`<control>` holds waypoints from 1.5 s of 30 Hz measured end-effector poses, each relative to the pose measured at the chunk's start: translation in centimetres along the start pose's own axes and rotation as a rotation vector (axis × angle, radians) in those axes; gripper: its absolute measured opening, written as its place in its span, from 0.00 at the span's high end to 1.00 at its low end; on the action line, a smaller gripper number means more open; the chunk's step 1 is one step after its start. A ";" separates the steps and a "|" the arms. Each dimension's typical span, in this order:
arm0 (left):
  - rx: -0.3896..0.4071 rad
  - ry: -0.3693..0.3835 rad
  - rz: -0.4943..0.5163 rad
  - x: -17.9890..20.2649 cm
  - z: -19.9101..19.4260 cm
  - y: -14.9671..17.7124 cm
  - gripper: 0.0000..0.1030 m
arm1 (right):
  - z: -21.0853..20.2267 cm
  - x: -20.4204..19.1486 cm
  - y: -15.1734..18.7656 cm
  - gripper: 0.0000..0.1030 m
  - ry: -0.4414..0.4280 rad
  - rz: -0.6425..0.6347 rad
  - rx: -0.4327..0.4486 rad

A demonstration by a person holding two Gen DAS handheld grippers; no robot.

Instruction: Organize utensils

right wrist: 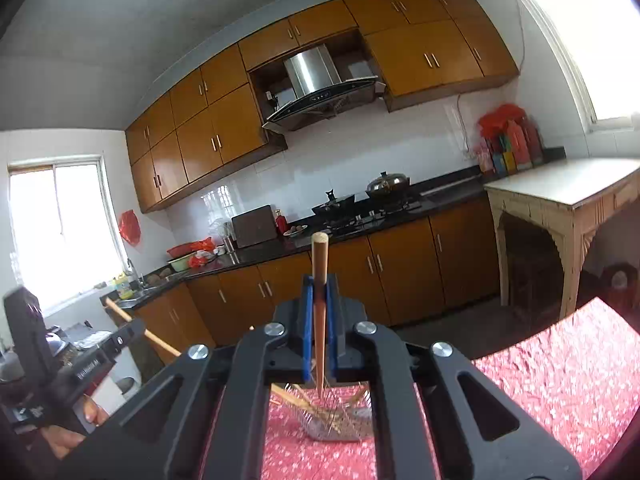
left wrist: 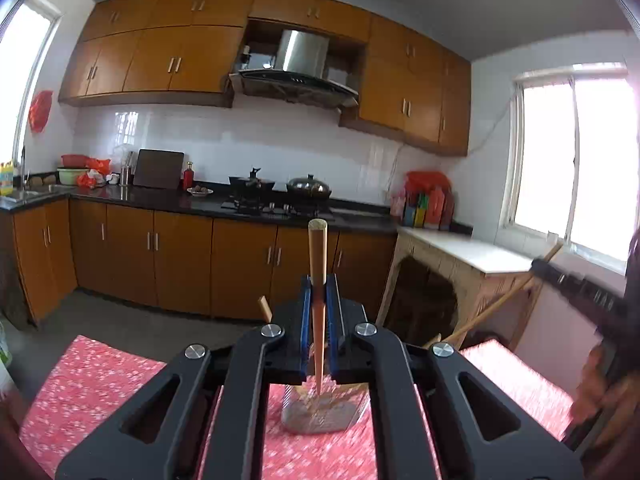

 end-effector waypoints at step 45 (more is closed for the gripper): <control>-0.168 -0.050 0.002 -2.5 8.6 6.9 0.51 | 10.6 4.5 8.4 0.49 0.132 0.003 -0.175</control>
Point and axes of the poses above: each gripper's, at about its wrist camera, not at the fingertips, and z roughly the way its jaws point, x to its right, y to its underside, the point moved 10 cm from there along z, roughly the way its jaws point, and after that the axes turned 5 degrees about -y, right-handed, at the moved point
